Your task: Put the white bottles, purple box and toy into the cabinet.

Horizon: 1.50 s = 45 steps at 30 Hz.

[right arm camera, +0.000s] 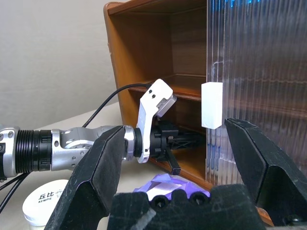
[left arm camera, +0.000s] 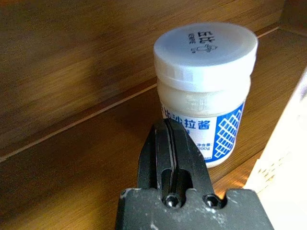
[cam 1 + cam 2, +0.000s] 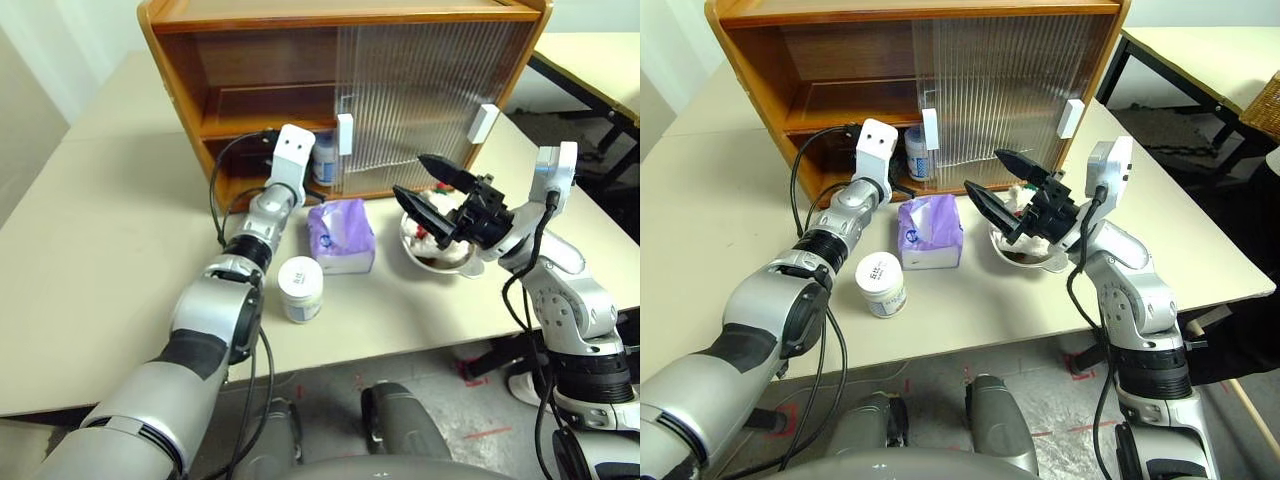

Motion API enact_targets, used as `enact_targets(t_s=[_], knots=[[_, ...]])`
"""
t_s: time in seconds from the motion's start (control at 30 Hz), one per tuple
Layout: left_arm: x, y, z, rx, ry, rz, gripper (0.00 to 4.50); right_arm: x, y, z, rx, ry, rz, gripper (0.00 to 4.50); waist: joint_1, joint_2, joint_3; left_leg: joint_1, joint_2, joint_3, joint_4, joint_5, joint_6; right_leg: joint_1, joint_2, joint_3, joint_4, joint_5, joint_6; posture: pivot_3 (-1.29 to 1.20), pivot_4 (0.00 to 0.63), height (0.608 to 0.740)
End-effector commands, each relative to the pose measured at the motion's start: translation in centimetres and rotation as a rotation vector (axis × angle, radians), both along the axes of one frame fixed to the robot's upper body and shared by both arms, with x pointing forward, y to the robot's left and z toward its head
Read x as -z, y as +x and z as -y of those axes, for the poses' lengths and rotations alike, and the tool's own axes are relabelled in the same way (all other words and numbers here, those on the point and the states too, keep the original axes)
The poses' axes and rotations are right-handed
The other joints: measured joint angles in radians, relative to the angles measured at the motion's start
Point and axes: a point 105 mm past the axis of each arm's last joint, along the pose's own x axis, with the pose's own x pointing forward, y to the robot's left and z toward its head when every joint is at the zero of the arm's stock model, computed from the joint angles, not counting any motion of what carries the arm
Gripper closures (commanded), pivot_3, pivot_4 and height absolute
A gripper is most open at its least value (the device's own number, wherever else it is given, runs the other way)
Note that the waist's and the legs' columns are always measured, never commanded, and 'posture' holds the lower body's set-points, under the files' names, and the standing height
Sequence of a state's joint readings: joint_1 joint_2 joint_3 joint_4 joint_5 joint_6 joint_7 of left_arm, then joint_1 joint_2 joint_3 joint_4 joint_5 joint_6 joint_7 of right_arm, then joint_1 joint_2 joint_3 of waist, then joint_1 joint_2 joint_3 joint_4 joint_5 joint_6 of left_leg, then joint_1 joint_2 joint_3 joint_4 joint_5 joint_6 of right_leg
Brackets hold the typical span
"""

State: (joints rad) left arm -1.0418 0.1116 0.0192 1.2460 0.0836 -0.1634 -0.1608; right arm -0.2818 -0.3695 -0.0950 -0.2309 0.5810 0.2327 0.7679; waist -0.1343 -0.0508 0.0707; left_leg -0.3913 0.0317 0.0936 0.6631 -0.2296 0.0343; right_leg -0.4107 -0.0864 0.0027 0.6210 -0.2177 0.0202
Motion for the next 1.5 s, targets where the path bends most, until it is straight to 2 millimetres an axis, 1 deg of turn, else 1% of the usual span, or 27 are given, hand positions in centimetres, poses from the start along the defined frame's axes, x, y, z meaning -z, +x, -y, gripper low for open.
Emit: enact_targets(t_s=[0.03,0.2,0.23,0.3,0.37,0.4,0.43,0.5,0.57,0.6,0.63,0.7,0.77,0.87,0.9,0.93,1.0,1.07,1.17,1.23,1.4,1.5], knots=[[-0.3,0.1,-1.1,-0.007,0.000,0.011,4.48,-0.2,-0.1,0.4,0.012,-0.003,0.013,0.00,-0.005,0.000,0.000,0.000,0.000,0.000,0.000,0.000,0.000,0.000,0.000,0.000,0.000,0.000,0.000,-0.17,0.000,0.740],[-0.7,-0.1,-4.5,-0.024,-0.010,0.032,4.48,0.3,0.2,0.9,0.013,-0.025,-0.002,0.00,-0.014,0.001,-0.002,0.000,0.000,0.000,0.000,0.000,0.000,0.000,0.000,0.000,0.001,0.000,0.000,-0.13,0.000,0.740],[-0.8,-0.3,-5.3,-0.013,-0.015,0.038,4.32,0.7,0.2,1.1,0.008,-0.046,-0.014,0.00,-0.014,0.002,-0.003,0.001,0.000,0.000,0.000,0.000,0.000,0.000,0.000,0.000,0.001,0.000,0.000,-0.12,0.000,0.740],[-1.3,-1.1,-6.3,0.040,-0.043,0.077,3.89,1.4,0.2,1.5,-0.003,-0.071,-0.037,0.00,-0.012,0.003,-0.004,0.001,0.002,0.000,0.000,0.000,0.000,0.000,0.000,0.000,0.001,0.000,0.000,-0.11,0.000,0.740],[-2.1,-2.2,-6.8,0.097,-0.082,0.131,3.21,1.6,0.2,2.0,-0.011,-0.076,-0.051,0.00,-0.009,0.002,-0.005,0.001,0.003,0.000,0.000,0.000,0.000,0.000,0.000,0.001,0.002,0.000,0.000,-0.10,0.000,0.740],[-2.4,-2.8,-7.2,0.125,-0.092,0.154,2.78,1.8,0.1,2.2,-0.021,-0.083,-0.058,0.00,-0.007,0.002,-0.005,0.001,0.003,0.000,0.000,0.000,0.000,0.000,0.000,0.001,0.002,0.001,-0.002,-0.09,0.000,0.740],[-2.4,-4.0,-7.9,0.180,-0.097,0.163,2.46,2.3,-0.3,2.3,-0.054,-0.107,-0.071,0.00,-0.003,0.003,-0.005,0.001,0.003,0.000,0.000,0.000,0.000,0.000,0.000,0.001,0.002,0.001,-0.002,-0.08,0.000,0.740],[-2.2,-6.5,-9.0,0.293,-0.112,0.155,1.65,2.9,-1.0,2.4,-0.123,-0.119,-0.102,0.00,0.000,0.003,-0.006,0.001,0.003,0.000,0.000,0.000,0.000,0.000,-0.001,0.001,0.003,0.002,-0.003,-0.07,0.000,0.740],[-1.8,-8.5,-10.1,0.361,-0.128,0.122,0.93,3.2,-1.5,2.3,-0.172,-0.133,-0.117,0.00,0.004,0.003,-0.008,0.002,0.004,0.001,0.000,0.000,0.000,0.000,0.000,0.001,0.004,0.001,-0.005,-0.07,0.000,0.740],[-1.7,-9.2,-10.5,0.382,-0.132,0.107,0.46,3.3,-1.7,2.3,-0.191,-0.145,-0.120,0.00,0.006,0.004,-0.008,0.002,0.004,0.000,0.000,0.000,0.000,0.000,0.000,0.001,0.004,0.001,-0.005,-0.06,0.000,0.740],[-1.5,-10.6,-11.5,0.425,-0.117,0.085,0.09,3.4,-2.3,2.2,-0.238,-0.157,-0.122,0.00,0.009,0.004,-0.009,0.002,0.004,0.001,0.000,0.000,0.000,0.000,0.000,0.001,0.004,0.000,-0.005,-0.06,0.000,0.740],[-1.3,-12.4,-12.5,0.482,-0.092,0.052,0.04,3.5,-3.0,2.2,-0.302,-0.167,-0.121,0.00,0.018,0.005,-0.011,0.003,0.004,0.001,0.000,0.000,0.000,0.000,0.000,0.001,0.004,-0.001,-0.003,-0.05,0.000,0.740],[-1.0,-14.6,-13.1,0.559,-0.084,0.015,0.04,3.6,-4.3,2.0,-0.397,-0.191,-0.114,0.00,0.028,0.006,-0.012,0.003,0.004,0.001,0.001,0.000,0.000,0.000,0.000,0.001,0.004,-0.001,-0.004,-0.03,0.000,0.740],[-0.6,-16.5,-12.9,0.646,-0.064,-0.031,0.04,3.8,-5.1,2.1,-0.460,-0.218,-0.118,0.00,0.052,0.006,-0.013,0.005,0.005,0.001,0.001,0.000,0.000,0.001,0.000,0.001,0.004,-0.005,-0.009,-0.02,0.000,0.740],[-0.4,-17.2,-13.0,0.671,-0.044,-0.052,0.04,4.0,-5.3,2.2,-0.474,-0.233,-0.119,0.00,0.061,0.006,-0.013,0.004,0.005,0.001,0.001,0.000,0.000,0.001,0.000,0.001,0.003,-0.008,-0.016,-0.01,0.000,0.740],[-0.3,-17.6,-13.1,0.691,-0.029,-0.070,0.04,4.1,-5.4,2.2,-0.483,-0.244,-0.118,0.00,0.070,0.006,-0.013,0.004,0.005,0.001,0.001,0.000,0.000,0.001,-0.001,0.001,0.004,-0.009,-0.018,-0.01,0.000,0.740],[0.7,-18.9,-12.9,0.734,-0.032,-0.128,0.04,4.2,-5.1,2.1,-0.466,-0.252,-0.112,0.00,0.077,0.007,-0.015,0.004,0.006,0.001,0.001,0.000,0.000,0.001,-0.001,0.000,0.004,-0.009,-0.018,-0.01,0.000,0.740],[1.6,-19.6,-12.0,0.772,-0.039,-0.162,0.04,4.4,-4.6,2.0,-0.438,-0.250,-0.115,0.00,0.087,0.010,-0.016,0.005,0.006,0.002,0.001,0.000,0.000,0.001,-0.001,0.000,0.003,-0.010,-0.019,0.00,0.000,0.740],[2.2,-19.7,-10.9,0.799,-0.051,-0.172,0.04,4.5,-4.3,1.7,-0.428,-0.250,-0.113,0.00,0.102,0.010,-0.017,0.004,0.007,0.002,0.001,0.000,0.000,0.000,-0.001,0.000,0.004,-0.010,-0.019,-0.01,0.000,0.740],[2.7,-19.7,-10.3,0.827,-0.023,-0.177,0.04,4.4,-4.4,1.4,-0.429,-0.251,-0.104,0.00,0.103,0.010,-0.017,0.004,0.007,0.002,0.001,0.000,0.000,0.000,0.000,0.000,0.004,-0.010,-0.019,-0.01,0.000,0.740],[4.2,-18.8,-9.3,0.877,0.057,-0.174,0.04,4.4,-5.2,0.7,-0.461,-0.264,-0.082,0.00,0.102,0.011,-0.018,0.003,0.007,0.003,0.001,0.000,0.000,0.000,0.000,0.000,0.004,-0.011,-0.020,-0.01,0.000,0.740],[4.8,-18.5,-8.7,0.912,0.070,-0.174,0.04,4.6,-5.4,0.6,-0.466,-0.286,-0.078,0.00,0.099,0.010,-0.019,0.003,0.007,0.003,0.001,0.000,0.000,0.000,0.000,0.000,0.004,-0.011,-0.019,-0.04,0.000,0.740]])
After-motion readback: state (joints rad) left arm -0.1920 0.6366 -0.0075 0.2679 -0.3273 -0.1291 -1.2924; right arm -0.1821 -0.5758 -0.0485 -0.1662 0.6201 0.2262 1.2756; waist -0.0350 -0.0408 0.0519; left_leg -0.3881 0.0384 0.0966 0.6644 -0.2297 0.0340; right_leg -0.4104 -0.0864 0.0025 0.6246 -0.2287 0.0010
